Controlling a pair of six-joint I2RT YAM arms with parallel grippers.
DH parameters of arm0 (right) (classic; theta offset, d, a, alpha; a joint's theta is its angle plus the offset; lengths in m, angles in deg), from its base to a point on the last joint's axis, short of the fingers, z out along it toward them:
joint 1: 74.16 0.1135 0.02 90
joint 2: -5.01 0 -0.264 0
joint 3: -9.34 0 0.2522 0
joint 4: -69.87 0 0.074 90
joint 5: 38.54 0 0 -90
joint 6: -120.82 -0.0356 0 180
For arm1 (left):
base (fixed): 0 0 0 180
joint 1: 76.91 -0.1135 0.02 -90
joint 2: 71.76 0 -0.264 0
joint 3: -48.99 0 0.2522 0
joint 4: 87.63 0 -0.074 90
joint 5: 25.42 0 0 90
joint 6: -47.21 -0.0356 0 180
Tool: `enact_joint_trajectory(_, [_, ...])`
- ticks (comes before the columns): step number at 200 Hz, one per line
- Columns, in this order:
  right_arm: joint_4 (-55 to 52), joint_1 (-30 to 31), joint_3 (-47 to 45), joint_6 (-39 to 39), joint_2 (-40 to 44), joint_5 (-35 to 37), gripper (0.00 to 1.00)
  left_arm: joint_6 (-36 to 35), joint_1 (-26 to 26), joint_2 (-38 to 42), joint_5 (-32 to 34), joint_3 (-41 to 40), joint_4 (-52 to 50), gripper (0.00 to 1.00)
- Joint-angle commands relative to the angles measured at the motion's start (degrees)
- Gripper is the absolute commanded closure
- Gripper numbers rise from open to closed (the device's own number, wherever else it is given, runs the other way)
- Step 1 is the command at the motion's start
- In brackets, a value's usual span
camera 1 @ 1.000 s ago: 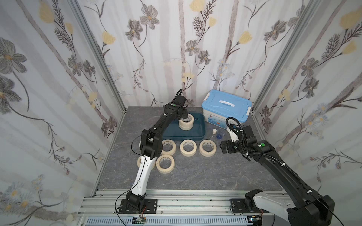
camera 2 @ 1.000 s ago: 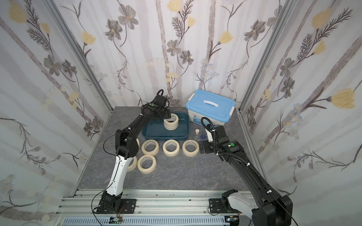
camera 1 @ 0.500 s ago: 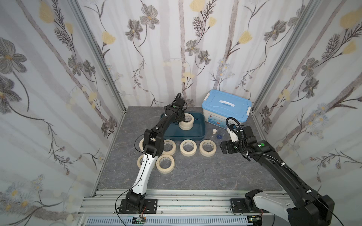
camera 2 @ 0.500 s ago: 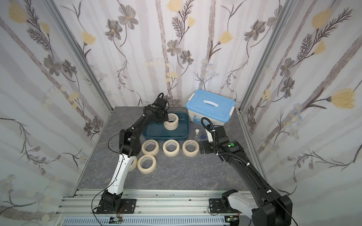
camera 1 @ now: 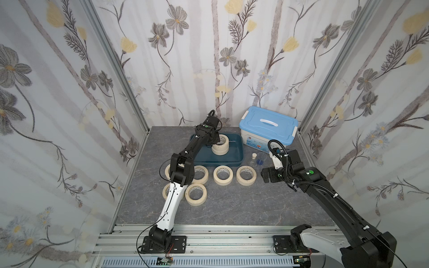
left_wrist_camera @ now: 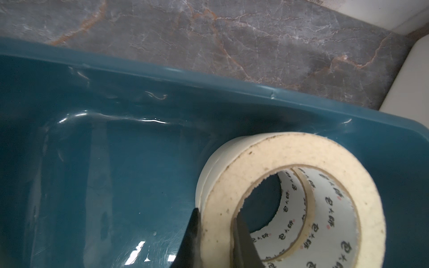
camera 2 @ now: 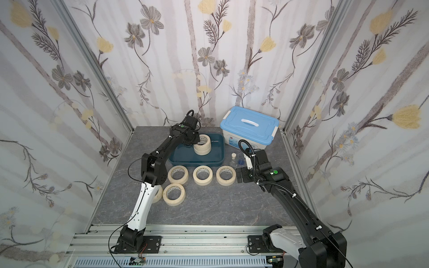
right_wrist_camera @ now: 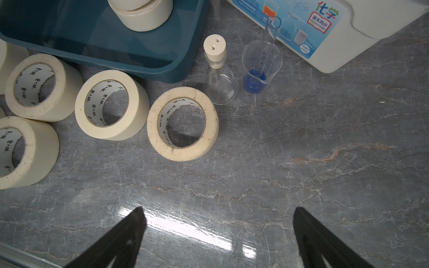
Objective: Take out the art tape in the storage box
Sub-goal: Pick up the art tape from the storage box.
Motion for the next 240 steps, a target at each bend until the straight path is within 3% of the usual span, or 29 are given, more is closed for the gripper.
enact_joint_trajectory(1, [1.5,0.0,-0.3,-0.2,0.5,0.2,0.00,1.0,0.0,1.3,-1.1,0.4,-0.6,0.88])
enact_joint_trajectory(90, [1.5,-0.2,-0.6,-0.6,1.8,0.0,0.00,-1.8,1.1,9.6,-2.3,-3.8,-0.7,0.91])
enact_joint_trajectory(188, [1.6,-0.2,-0.7,-1.0,2.4,-0.7,0.00,-3.5,3.7,33.6,-0.7,-35.2,9.0,0.92])
enact_joint_trajectory(240, [1.6,-0.3,-0.7,-1.3,2.4,-1.0,0.00,-2.8,6.4,43.2,-0.1,-47.0,10.1,0.93])
